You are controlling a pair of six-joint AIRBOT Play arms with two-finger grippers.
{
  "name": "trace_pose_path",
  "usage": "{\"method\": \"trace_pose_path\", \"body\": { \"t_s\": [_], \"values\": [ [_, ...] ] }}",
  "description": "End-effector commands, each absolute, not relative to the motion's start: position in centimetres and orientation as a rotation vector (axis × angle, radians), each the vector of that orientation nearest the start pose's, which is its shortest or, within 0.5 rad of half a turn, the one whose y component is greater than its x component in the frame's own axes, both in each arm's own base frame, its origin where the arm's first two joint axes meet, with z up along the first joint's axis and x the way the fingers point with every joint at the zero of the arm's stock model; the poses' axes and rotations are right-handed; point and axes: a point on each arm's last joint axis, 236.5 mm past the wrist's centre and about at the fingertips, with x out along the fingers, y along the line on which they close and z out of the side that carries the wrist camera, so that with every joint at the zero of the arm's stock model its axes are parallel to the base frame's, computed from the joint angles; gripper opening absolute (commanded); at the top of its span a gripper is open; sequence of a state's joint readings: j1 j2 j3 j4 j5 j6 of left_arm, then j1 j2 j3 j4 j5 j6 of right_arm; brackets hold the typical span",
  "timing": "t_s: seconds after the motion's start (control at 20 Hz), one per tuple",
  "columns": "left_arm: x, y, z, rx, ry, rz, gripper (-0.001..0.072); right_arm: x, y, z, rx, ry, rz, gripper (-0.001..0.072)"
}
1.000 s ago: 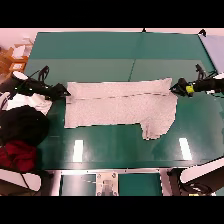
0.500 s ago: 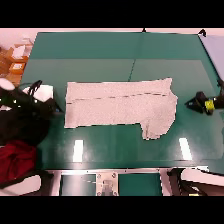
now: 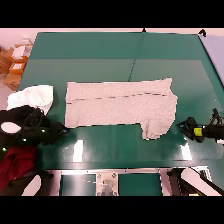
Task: Fold the shirts.
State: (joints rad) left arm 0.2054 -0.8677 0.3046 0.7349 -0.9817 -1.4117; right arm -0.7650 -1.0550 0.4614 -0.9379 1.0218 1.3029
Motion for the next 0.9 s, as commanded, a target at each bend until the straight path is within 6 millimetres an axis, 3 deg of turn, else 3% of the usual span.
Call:
{"method": "trace_pose_path", "body": {
  "t_s": [0.0,0.2,0.3,0.5,0.65,0.7,0.75,0.8,0.85],
  "values": [
    [25.4,-10.6,-8.8,-0.998,1.128,-0.065,0.0496,23.6,-5.1,-10.7,1.058,1.187,-0.244,0.0441],
    [26.9,-12.1,-10.1,-0.963,1.078,-0.018,0.0496,23.7,-3.8,-10.9,1.061,1.2,-0.218,0.0453],
    [27.6,-11.5,-10.9,-0.998,1.063,0.04,0.0495,23.7,-2.8,-11.0,1.042,1.22,-0.19,0.0534],
    [29.6,-9.7,-10.8,-1.009,0.976,0.116,0.0494,23.1,-1.1,-11.6,1.029,1.264,-0.156,0.0534],
    [29.9,-9.4,-10.6,-1.037,0.956,0.137,0.0468,22.8,-0.7,-11.8,1.043,1.272,-0.154,0.0534],
    [29.9,-9.4,-10.6,-1.028,0.956,0.131,0.0197,22.9,-0.6,-11.8,1.054,1.266,-0.153,0.0534],
    [29.9,-9.5,-10.6,-1.02,0.96,0.123,0.009,23.2,-0.5,-11.6,1.069,1.254,-0.149,0.0534],
    [29.8,-9.6,-10.6,-1.022,0.965,0.119,0.0089,23.6,-0.3,-11.4,1.083,1.24,-0.142,0.0529],
    [29.7,-9.8,-10.6,-1.024,0.972,0.112,0.0023,24.0,-0.1,-11.2,1.097,1.226,-0.125,0.0517]
  ]
}}
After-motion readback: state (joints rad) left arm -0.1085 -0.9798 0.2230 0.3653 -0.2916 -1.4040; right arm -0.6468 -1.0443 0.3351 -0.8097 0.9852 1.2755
